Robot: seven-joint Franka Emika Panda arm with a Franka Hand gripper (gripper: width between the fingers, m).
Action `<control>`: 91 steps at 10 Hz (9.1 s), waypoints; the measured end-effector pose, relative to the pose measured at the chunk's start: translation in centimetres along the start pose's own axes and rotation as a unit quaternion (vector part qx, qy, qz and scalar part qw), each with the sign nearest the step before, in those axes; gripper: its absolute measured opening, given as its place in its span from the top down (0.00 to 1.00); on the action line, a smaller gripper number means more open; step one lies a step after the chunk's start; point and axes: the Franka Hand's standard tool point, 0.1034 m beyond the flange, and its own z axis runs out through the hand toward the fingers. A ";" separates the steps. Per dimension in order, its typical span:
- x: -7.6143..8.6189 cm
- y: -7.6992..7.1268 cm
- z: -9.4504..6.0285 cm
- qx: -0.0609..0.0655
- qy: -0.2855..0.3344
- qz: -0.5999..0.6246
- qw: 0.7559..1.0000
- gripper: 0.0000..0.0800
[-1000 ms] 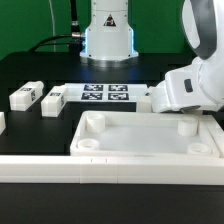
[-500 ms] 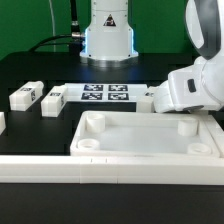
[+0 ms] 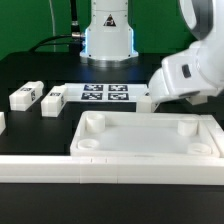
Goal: Assemble desk
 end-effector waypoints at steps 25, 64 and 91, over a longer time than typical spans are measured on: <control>-2.8 1.0 -12.4 -0.040 0.544 0.006 0.838 0.64; 5.2 4.1 -18.9 -0.107 0.642 -0.082 0.755 0.64; 5.3 3.3 -18.8 -0.069 0.471 -0.078 0.876 0.19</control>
Offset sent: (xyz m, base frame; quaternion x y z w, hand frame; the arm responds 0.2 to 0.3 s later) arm 0.0000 0.0000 0.0000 0.0000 0.0650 0.0000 0.9979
